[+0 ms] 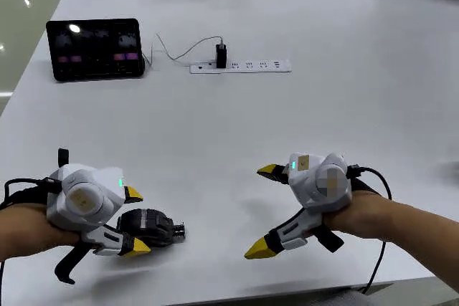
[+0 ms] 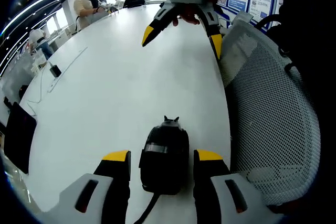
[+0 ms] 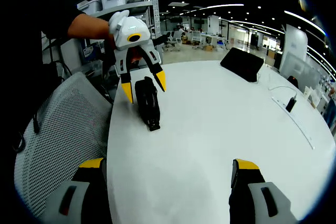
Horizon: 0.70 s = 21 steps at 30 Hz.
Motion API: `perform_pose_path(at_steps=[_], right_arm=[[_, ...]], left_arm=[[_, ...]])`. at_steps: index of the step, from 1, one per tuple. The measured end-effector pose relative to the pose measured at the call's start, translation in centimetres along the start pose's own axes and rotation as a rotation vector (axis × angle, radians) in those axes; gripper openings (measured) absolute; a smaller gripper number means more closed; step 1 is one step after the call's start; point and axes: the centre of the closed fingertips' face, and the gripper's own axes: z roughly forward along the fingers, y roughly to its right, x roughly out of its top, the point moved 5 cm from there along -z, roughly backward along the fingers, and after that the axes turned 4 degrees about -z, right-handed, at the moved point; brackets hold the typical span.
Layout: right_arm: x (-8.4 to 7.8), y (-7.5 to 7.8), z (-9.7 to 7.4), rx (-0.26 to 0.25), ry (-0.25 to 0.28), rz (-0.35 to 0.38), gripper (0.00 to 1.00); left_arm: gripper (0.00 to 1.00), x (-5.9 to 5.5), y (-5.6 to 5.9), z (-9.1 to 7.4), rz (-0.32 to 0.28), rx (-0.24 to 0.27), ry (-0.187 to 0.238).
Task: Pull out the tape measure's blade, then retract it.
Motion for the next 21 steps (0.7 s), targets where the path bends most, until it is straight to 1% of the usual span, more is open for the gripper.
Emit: perform_pose_path(at_steps=[2,3,4,10,11,12,13,14,17,19,21], right_arm=[[0.1,-0.1,0.4,0.011,-0.003,-0.007,0.99],[0.1,-0.1,0.6,0.014,-0.005,-0.010,0.99],[0.2,-0.1,0.8,0.018,-0.006,-0.013,0.99],[0.3,-0.1,1.7,0.035,-0.018,-0.026,0.99],[0.3,-0.1,2.0,0.036,-0.021,-0.028,0.98],[0.3,0.0,2.1,0.039,-0.026,-0.033,0.92],[0.3,0.1,2.2,0.031,-0.027,-0.038,0.87],[0.4,0.2,2.5,0.027,-0.029,-0.048,0.85],[0.9,0.3,3.2,0.034,-0.022,-0.042,0.84],[1.3,0.3,3.9,0.041,-0.025,-0.061,0.80],[1.7,0.2,4.7,0.054,-0.030,-0.068,0.78]], left_arm=[[0.31,0.1,0.1,0.3,0.005,-0.010,-0.004],[0.31,0.1,0.0,0.3,0.010,-0.006,-0.007],[0.31,0.0,0.0,0.5,0.004,-0.013,-0.013],[0.31,-0.1,0.0,0.6,0.020,-0.025,-0.015],[0.31,-0.1,0.0,0.6,0.019,-0.027,-0.013],[0.31,-0.1,0.0,0.6,0.020,-0.027,-0.011],[0.31,-0.1,0.0,0.6,0.021,-0.028,-0.010],[0.31,-0.1,0.1,0.6,0.024,-0.028,-0.010],[0.31,-0.1,0.1,0.7,0.028,-0.027,-0.017],[0.31,-0.1,0.1,0.7,0.031,-0.022,-0.025],[0.31,-0.1,0.1,0.8,0.028,-0.018,-0.029]])
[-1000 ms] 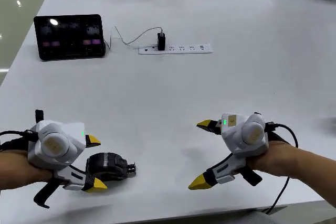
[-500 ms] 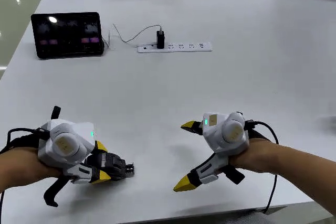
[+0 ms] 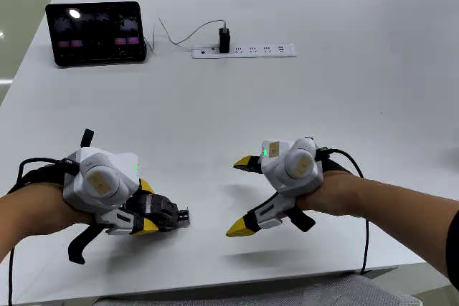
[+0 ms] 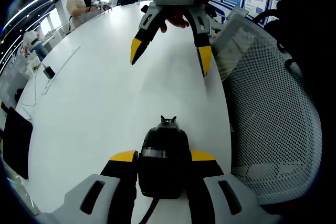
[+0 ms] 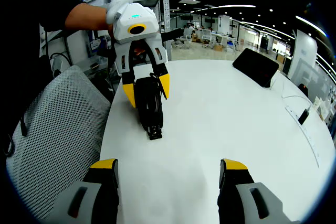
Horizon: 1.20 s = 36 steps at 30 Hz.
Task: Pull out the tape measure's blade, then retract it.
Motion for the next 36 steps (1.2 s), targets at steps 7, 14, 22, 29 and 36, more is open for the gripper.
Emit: perform_pose_path(at_steps=[7,14,22,29,36], right_arm=[[0.9,-0.4,2.4,0.023,-0.017,-0.022,0.71],[1.4,-1.3,4.7,0.056,-0.054,-0.072,0.58],[2.2,-1.7,6.2,0.051,-0.062,-0.102,0.40],[2.3,-1.6,7.1,0.038,-0.077,-0.134,0.21],[2.5,-1.6,7.6,0.075,-0.092,-0.126,0.17]], left_arm=[[0.31,0.0,0.1,0.0,0.006,0.011,-0.004],[0.30,0.1,0.1,0.1,0.008,0.012,-0.018],[0.30,0.0,0.1,0.1,0.015,0.024,-0.019],[0.30,0.0,0.1,0.1,0.015,0.023,-0.015],[0.30,-0.1,0.1,0.1,0.010,0.027,-0.005]])
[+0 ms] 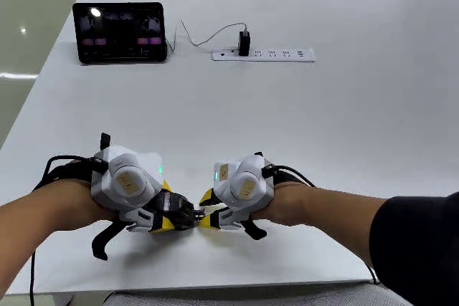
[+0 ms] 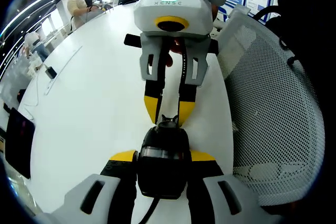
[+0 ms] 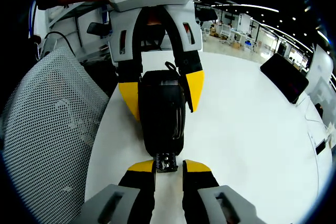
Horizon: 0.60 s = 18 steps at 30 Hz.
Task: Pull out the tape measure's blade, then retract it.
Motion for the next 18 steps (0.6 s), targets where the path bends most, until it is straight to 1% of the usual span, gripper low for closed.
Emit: perform_pose_path(at_steps=[2,3,4,6,7,8,9,11,12,14,15,18], right_arm=[[0.12,-0.18,0.20,0.010,-0.005,-0.009,0.15],[0.16,-0.31,0.30,0.018,-0.009,-0.008,0.13],[0.13,-0.34,0.36,0.014,-0.019,-0.010,0.13],[0.38,-0.36,0.53,0.015,-0.014,-0.041,0.13],[0.37,-0.45,0.61,0.017,-0.021,-0.065,0.13],[0.26,-0.51,0.67,0.012,-0.025,-0.018,0.13],[0.24,-0.46,0.62,0.023,-0.024,-0.021,0.13],[0.14,-0.42,0.59,0.031,-0.014,-0.059,0.12],[0.03,-0.35,0.48,0.033,0.000,-0.026,0.12],[0.04,-0.29,0.45,0.037,0.008,-0.008,0.11],[0.07,-0.24,0.45,0.034,0.007,0.015,0.11],[0.02,-0.35,0.33,0.042,0.002,0.006,0.11]], left_arm=[[0.30,-0.01,0.02,-0.01,0.002,0.001,-0.002],[0.30,-0.02,0.01,0.00,0.002,0.001,-0.003],[0.30,-0.02,0.01,0.01,0.002,-0.001,-0.003],[0.30,-0.04,0.02,0.00,0.002,-0.002,-0.004],[0.30,-0.04,0.05,0.02,0.004,-0.003,-0.002],[0.30,-0.05,0.06,0.02,0.007,-0.003,-0.002],[0.30,-0.05,0.08,0.01,0.006,-0.004,-0.002],[0.30,-0.05,0.10,0.00,0.000,-0.007,-0.004],[0.30,-0.03,0.07,-0.02,0.001,-0.007,-0.005],[0.30,-0.03,0.01,0.01,0.006,-0.007,-0.009],[0.30,-0.05,0.01,-0.02,0.007,-0.009,-0.009],[0.30,-0.11,-0.03,-0.07,0.004,-0.011,-0.005]])
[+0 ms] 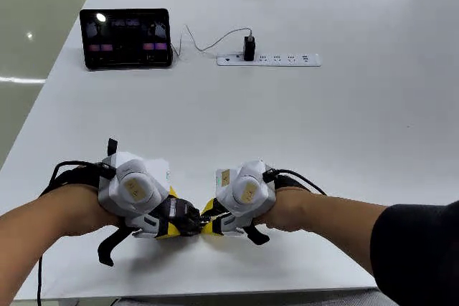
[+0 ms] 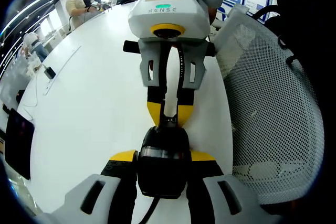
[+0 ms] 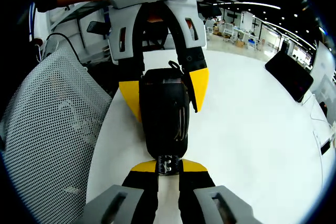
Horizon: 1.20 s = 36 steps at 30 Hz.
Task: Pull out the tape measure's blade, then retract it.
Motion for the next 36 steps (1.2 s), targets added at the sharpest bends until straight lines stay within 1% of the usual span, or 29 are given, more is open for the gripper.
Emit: perform_pose_path(at_steps=[5,10,13,14,16,21,27,36], right_arm=[[-0.2,0.0,-0.2,0.008,-0.011,0.002,0.10],[-0.6,0.0,-0.5,0.011,-0.021,-0.002,0.11],[-0.8,0.0,-0.7,0.013,-0.025,0.002,0.11],[-0.9,0.0,-0.9,0.022,-0.025,0.019,0.11],[-1.1,0.0,-1.0,0.026,-0.025,0.020,0.11],[-1.7,-0.1,-1.3,0.017,-0.028,0.023,0.11],[-2.0,-0.2,-1.7,0.012,-0.032,0.014,0.11],[-2.3,-0.1,-2.1,0.004,-0.034,0.013,0.11]], left_arm=[[0.30,-0.1,0.0,0.0,-0.016,0.001,0.020],[0.30,-0.1,0.0,0.0,-0.022,0.003,0.025],[0.30,-0.1,-0.1,0.0,-0.021,0.005,0.021],[0.30,-0.1,0.0,0.0,-0.019,0.003,0.019],[0.30,-0.1,0.0,0.0,-0.013,0.001,0.015],[0.30,-0.1,0.0,0.0,-0.012,0.004,0.009],[0.30,-0.1,0.0,0.1,-0.008,0.005,0.001],[0.30,-0.1,0.0,0.1,-0.010,0.007,0.000]])
